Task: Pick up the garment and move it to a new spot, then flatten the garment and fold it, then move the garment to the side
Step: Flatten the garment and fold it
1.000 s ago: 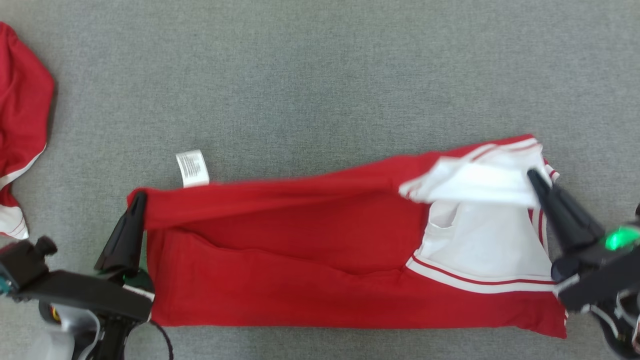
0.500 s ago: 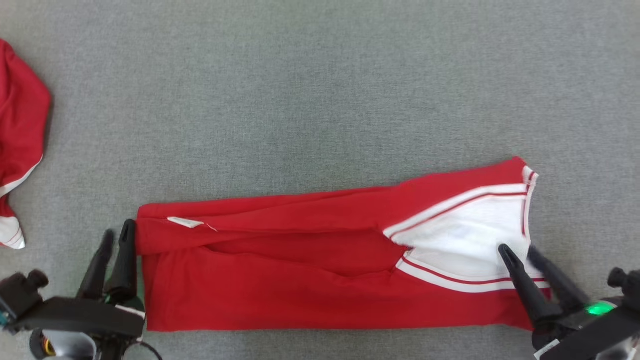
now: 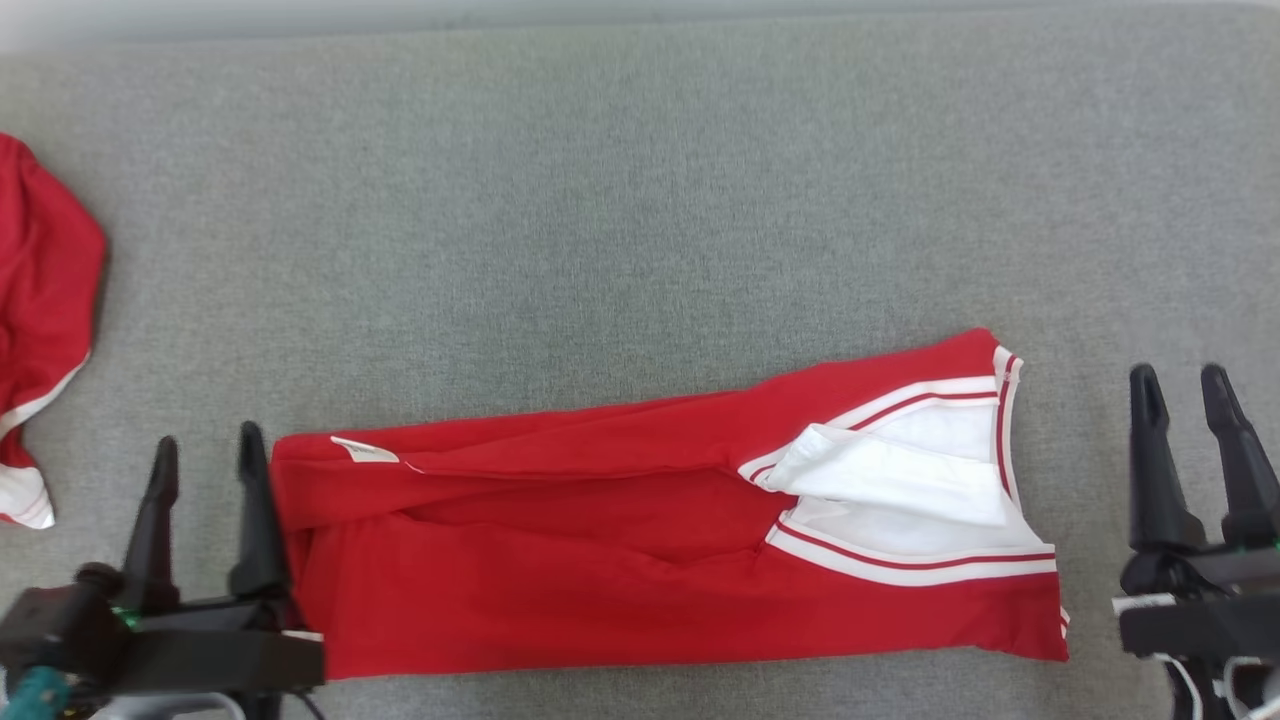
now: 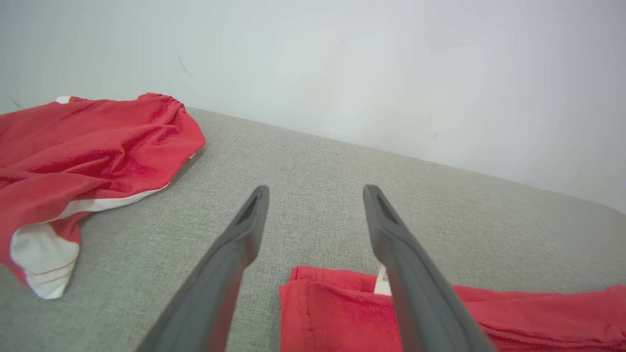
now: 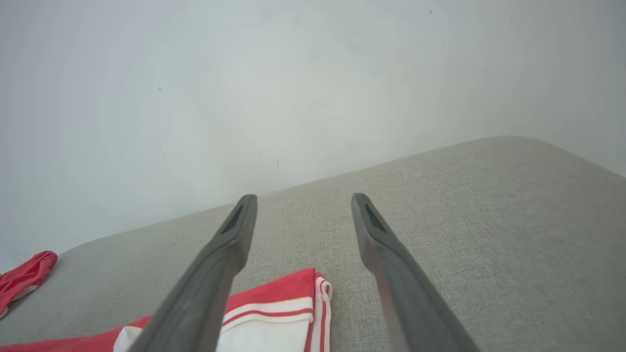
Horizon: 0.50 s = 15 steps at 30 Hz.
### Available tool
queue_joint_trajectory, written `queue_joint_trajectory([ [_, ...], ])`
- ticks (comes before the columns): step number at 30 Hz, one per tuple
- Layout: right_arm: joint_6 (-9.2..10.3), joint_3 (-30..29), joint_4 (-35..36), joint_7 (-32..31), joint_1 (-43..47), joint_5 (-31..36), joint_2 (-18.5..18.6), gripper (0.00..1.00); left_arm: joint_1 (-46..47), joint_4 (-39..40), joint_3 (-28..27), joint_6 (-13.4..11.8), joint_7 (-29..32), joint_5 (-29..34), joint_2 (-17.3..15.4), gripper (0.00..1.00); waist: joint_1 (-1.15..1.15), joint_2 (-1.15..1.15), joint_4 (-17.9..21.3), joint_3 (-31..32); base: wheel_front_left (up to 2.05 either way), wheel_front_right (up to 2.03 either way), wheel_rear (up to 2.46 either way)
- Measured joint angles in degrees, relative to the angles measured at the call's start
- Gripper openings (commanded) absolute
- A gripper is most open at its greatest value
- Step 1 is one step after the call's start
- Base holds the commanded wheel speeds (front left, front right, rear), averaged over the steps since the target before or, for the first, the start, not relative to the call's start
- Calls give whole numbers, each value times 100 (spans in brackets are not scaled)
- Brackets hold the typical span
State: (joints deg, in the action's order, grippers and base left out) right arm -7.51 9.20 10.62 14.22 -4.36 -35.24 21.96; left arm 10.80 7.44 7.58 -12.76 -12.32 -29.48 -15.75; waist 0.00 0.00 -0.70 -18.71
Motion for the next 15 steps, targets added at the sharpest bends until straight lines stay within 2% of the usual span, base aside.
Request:
queue_joint_trajectory([
  [3,0,-66,-16,18,-181,534,-209,100,10,159,191,-126,-94,396,58,100,0,0,-7,108,0,0,0],
  [10,0,31,-338,42,-334,1386,-434,100,71,143,503,-291,-212,1016,204,100,0,0,-107,360,0,0,0],
  [15,0,118,-690,49,-285,1645,-532,100,68,-38,492,-221,-245,1147,339,100,0,0,-177,543,0,0,0],
])
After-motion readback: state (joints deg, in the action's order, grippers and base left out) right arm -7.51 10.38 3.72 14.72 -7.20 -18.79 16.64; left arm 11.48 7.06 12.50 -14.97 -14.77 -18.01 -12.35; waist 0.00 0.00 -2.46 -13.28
